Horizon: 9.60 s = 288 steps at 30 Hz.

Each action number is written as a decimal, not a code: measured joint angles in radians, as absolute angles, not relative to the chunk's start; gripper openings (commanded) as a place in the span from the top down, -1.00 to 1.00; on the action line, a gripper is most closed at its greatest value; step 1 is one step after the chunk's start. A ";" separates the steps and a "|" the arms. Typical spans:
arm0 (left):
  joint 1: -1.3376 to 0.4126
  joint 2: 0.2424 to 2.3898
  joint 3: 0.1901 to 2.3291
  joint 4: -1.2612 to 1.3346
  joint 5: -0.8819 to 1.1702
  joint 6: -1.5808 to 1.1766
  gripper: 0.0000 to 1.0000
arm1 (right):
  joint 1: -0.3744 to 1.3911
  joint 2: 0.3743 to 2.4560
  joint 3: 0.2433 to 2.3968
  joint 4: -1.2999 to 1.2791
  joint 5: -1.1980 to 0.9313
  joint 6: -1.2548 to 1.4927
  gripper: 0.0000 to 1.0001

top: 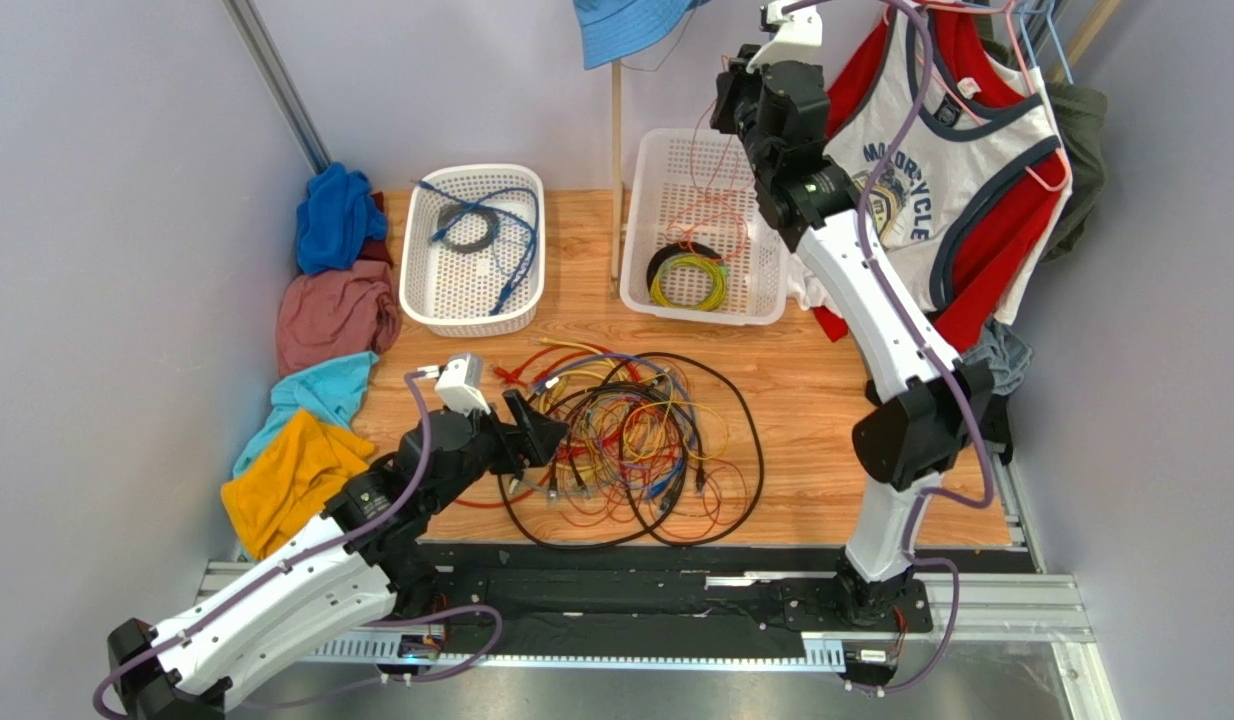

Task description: Untangle the cables

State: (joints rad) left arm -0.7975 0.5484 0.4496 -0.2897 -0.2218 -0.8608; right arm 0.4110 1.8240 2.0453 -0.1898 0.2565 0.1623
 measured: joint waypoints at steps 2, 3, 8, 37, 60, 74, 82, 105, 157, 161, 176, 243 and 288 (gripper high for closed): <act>-0.797 0.563 0.450 -0.296 -0.223 -0.858 -0.79 | 0.379 1.885 2.058 -0.170 0.243 0.187 1.00; -0.797 0.569 0.450 -0.299 -0.223 -0.856 -0.79 | 0.363 1.915 2.060 -0.165 0.237 0.199 1.00; -0.797 0.598 0.450 -0.302 -0.236 -0.842 -0.80 | 0.316 2.021 2.021 -0.168 0.210 0.236 0.43; -0.797 0.839 0.583 -0.319 -0.283 -0.749 -0.82 | 0.849 1.242 0.813 -0.012 0.165 0.459 -0.35; -0.797 0.621 0.563 -0.394 -0.255 -0.788 -0.77 | 1.090 1.418 0.624 0.081 0.081 0.474 -0.35; -0.797 0.561 0.521 -0.454 -0.271 -0.813 -0.77 | 1.090 1.605 0.781 0.021 0.187 0.421 1.00; -0.797 0.516 0.534 -0.495 -0.307 -0.802 -0.77 | 1.091 1.363 0.810 -0.062 0.142 0.368 1.00; -0.797 0.557 0.555 -0.442 -0.346 -0.777 -0.76 | 1.064 0.866 0.658 -0.203 0.286 0.352 1.00; -0.797 1.460 0.641 -0.039 -0.134 -0.743 -0.02 | 1.057 0.526 0.500 -0.345 0.437 0.453 1.00; -0.797 1.460 0.630 -0.019 -0.128 -0.741 -0.34 | 1.057 0.489 0.516 -0.373 0.439 0.460 1.00; -0.797 1.458 0.617 -0.004 -0.141 -0.723 0.11 | 1.057 0.468 0.525 -0.409 0.437 0.479 1.00; -0.911 1.578 0.801 -0.208 -0.207 -0.617 0.12 | 1.057 0.430 0.487 -0.418 0.421 0.505 1.00; -0.934 0.982 1.024 -0.533 -0.394 -0.496 1.00 | 1.057 0.759 0.624 -0.329 0.385 0.466 -0.34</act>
State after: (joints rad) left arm -0.9340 0.9821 1.0241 -0.5335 -0.3939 -0.4965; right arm 1.0569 0.7589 0.6235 -0.3290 0.3855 0.4660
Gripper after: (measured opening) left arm 0.033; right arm 0.659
